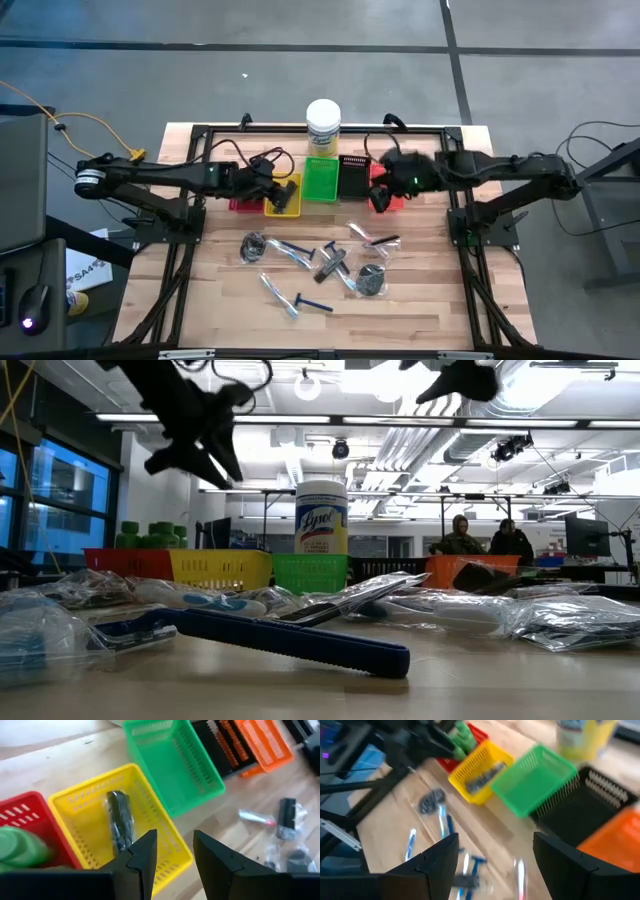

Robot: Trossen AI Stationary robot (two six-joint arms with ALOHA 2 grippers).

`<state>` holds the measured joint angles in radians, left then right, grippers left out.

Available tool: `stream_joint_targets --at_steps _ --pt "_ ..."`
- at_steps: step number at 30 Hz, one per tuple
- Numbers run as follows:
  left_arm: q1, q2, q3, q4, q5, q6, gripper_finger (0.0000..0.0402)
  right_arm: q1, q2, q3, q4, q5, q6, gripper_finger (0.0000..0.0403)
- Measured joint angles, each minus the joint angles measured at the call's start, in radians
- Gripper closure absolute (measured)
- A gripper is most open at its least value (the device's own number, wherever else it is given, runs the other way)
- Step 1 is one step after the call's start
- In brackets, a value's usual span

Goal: Pick & Place Travel size toiletries
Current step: Put the black hair comb into the yellow bin

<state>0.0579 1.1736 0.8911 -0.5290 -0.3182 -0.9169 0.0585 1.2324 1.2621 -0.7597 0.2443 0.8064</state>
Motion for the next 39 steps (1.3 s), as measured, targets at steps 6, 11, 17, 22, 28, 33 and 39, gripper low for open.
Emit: stream_joint_targets --at_steps 6,11,17,22,28,33,39 --pt "-0.133 -0.048 -0.001 -0.096 -0.092 -0.026 0.0279 0.215 0.018 -0.013 -0.049 0.150 0.278 0.0159" --pt "-0.230 -0.082 -0.001 -0.119 -0.139 -0.031 0.0279 0.365 0.079 -0.085 0.027 0.236 0.549 0.0159" --pt "-0.280 -0.115 -0.001 -0.131 -0.168 -0.030 0.0279 0.454 0.210 -0.159 0.173 0.262 0.812 0.0159" --pt "-0.282 -0.123 -0.001 -0.160 -0.167 -0.030 0.0279 0.461 0.329 -0.164 0.297 0.267 0.923 0.0159" --pt "-0.282 -0.123 -0.002 -0.163 -0.167 -0.030 0.0279 0.472 0.464 -0.164 0.361 0.283 1.088 0.0159" --pt "-0.282 -0.123 -0.002 -0.165 -0.165 -0.031 0.0279 0.494 0.538 -0.164 0.360 0.331 1.227 0.0159" --pt "-0.282 -0.125 -0.002 -0.181 -0.163 -0.030 0.0279 0.467 0.585 -0.164 0.387 0.334 1.240 0.0159"
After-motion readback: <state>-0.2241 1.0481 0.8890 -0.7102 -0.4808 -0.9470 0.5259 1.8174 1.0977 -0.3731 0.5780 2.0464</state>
